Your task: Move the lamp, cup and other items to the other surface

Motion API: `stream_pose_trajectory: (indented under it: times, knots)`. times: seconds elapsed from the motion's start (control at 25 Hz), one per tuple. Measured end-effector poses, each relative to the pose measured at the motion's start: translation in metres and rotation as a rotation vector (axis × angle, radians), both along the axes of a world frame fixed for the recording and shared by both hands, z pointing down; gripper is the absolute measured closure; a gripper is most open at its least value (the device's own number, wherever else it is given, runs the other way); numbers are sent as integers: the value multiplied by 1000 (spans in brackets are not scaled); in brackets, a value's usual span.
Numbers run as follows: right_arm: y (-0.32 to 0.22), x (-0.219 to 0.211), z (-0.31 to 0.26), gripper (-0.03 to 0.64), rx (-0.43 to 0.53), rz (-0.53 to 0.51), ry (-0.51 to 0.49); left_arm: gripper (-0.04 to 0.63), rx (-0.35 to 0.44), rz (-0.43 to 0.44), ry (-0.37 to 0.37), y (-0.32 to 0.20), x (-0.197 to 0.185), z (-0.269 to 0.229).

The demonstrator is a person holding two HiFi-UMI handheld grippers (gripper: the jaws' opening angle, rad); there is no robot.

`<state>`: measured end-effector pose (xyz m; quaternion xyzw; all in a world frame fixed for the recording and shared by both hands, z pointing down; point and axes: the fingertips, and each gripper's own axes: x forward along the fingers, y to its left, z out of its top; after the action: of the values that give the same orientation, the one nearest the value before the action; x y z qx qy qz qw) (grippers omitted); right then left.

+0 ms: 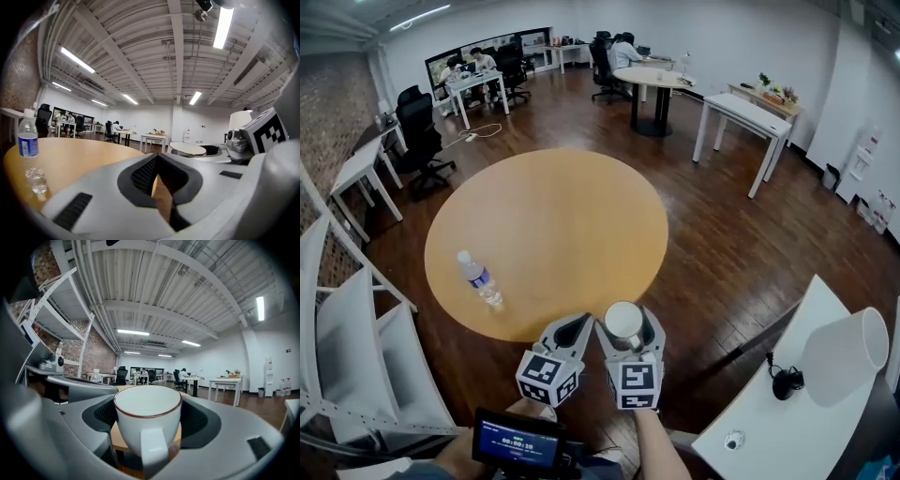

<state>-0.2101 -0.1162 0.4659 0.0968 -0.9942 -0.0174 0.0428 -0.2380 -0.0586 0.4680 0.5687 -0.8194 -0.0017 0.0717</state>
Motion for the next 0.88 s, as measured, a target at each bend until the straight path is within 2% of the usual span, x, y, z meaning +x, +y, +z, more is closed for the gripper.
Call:
stream_pose_trajectory:
  times: [0.52, 0.88]
  knots:
    - [113, -152, 45, 219, -12, -250, 66, 589, -13, -255, 35, 119, -129, 32]
    - [153, -229, 96, 219, -20, -305, 124, 589, -14, -290, 42, 154, -191, 47]
